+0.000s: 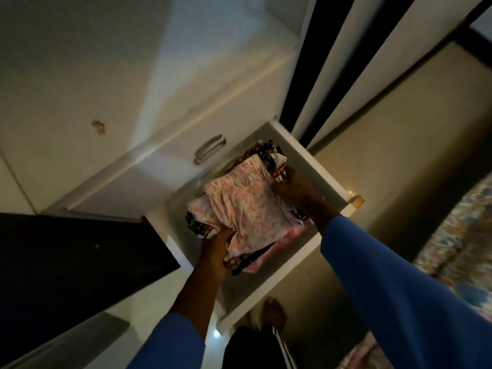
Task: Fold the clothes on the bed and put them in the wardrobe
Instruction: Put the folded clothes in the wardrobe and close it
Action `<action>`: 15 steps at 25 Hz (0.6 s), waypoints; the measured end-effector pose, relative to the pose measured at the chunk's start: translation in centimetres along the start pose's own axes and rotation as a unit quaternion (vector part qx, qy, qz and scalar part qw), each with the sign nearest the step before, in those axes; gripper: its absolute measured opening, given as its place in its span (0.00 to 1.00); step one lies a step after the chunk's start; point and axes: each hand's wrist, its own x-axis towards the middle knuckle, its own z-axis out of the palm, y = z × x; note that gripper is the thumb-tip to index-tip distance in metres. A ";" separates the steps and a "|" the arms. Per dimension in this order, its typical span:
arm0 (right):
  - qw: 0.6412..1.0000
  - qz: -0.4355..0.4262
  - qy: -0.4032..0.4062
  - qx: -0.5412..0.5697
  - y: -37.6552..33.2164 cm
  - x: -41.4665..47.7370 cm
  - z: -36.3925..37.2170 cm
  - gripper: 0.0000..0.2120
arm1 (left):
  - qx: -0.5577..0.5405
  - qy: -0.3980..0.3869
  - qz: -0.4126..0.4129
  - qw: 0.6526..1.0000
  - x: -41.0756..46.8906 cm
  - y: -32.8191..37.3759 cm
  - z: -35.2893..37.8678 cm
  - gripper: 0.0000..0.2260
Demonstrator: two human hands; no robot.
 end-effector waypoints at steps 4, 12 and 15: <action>0.988 -0.037 -0.055 -0.138 5.3 -1.0 1.5 0.32 | 0.133 0.044 -0.016 0.990 2.7 -2.8 -0.9 0.43; 0.799 -0.314 -0.019 -0.513 16.8 -12.2 2.5 0.38 | 0.641 -0.003 0.473 0.604 -6.1 -13.2 0.9 0.36; 0.795 -0.317 0.043 -0.515 17.8 -10.9 4.1 0.39 | 0.727 0.040 0.486 0.482 -4.2 -14.6 1.1 0.42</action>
